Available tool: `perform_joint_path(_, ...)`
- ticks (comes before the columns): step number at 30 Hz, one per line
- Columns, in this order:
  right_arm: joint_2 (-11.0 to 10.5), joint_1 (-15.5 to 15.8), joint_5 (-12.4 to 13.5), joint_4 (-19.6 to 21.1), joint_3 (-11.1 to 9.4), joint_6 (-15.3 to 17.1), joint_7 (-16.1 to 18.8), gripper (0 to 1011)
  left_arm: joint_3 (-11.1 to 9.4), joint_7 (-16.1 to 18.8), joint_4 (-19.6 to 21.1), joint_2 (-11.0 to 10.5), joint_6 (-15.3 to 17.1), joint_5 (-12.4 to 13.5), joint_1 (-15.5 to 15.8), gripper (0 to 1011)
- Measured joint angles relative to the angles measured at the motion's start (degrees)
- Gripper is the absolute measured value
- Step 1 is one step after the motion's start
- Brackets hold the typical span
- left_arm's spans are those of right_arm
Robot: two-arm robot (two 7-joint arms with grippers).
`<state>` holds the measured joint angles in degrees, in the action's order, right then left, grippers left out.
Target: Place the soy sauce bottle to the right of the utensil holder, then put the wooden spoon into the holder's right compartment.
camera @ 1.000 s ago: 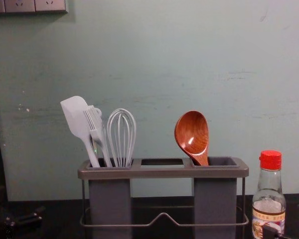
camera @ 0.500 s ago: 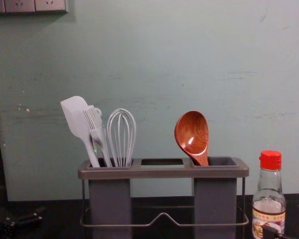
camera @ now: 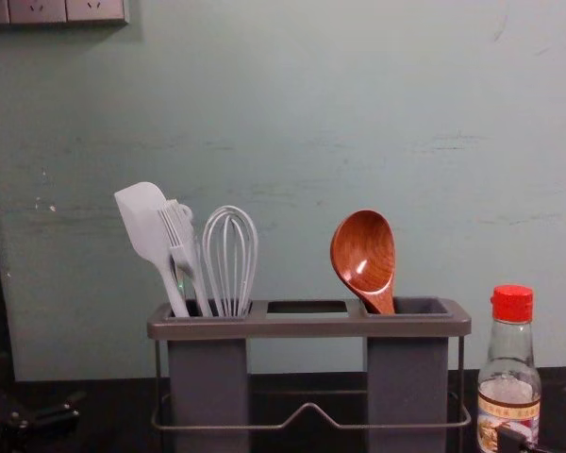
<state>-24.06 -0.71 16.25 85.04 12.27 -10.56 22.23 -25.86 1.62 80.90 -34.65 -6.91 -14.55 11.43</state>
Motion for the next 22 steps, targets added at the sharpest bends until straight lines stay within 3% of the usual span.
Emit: perform_joint_path(22,0.0,0.0,0.0,0.0,0.0,-0.01,0.0,1002,0.0,0.0,0.0,0.0,0.0,0.0,0.0,1005)
